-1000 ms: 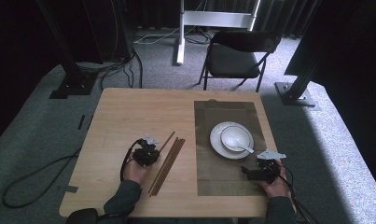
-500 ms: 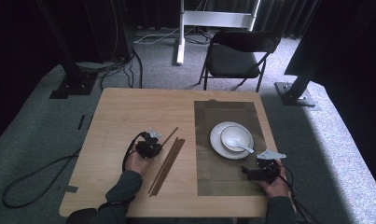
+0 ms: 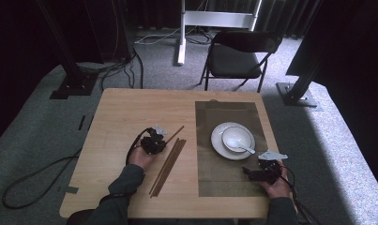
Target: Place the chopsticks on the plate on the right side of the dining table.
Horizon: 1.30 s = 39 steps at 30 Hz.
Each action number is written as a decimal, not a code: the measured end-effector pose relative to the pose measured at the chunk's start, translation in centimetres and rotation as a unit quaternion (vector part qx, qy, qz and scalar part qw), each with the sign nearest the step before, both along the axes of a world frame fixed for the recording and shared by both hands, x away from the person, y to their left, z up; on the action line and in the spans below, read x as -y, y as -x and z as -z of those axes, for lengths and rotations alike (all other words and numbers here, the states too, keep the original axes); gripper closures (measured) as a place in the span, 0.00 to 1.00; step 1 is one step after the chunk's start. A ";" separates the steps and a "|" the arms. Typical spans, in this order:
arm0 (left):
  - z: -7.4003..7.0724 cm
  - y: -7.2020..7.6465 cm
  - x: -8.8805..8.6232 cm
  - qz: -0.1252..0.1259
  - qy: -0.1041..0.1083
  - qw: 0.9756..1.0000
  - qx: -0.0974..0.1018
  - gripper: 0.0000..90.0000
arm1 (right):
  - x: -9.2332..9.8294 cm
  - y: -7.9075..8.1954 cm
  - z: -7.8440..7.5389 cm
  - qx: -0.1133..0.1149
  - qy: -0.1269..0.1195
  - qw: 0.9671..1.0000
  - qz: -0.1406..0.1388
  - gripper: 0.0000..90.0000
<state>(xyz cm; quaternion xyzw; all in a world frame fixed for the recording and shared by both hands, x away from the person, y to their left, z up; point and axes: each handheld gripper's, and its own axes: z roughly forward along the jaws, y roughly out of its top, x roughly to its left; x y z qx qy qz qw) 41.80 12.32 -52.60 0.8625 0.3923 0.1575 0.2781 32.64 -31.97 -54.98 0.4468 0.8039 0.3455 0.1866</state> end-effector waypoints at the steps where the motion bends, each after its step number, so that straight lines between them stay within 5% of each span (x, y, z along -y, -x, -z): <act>1: 0.0 -0.2 0.0 0.001 0.002 1.000 0.001 0.94 | 0.0 0.0 0.0 0.000 0.000 1.000 0.000 0.13; 12: -0.1 -1.0 0.0 0.007 0.017 1.000 0.004 0.94 | 0.0 0.0 0.0 0.000 0.000 1.000 0.000 0.13; 39: -4.0 -2.7 2.7 0.043 0.021 0.998 0.050 0.94 | -0.1 0.1 0.0 0.001 0.001 1.000 0.002 0.13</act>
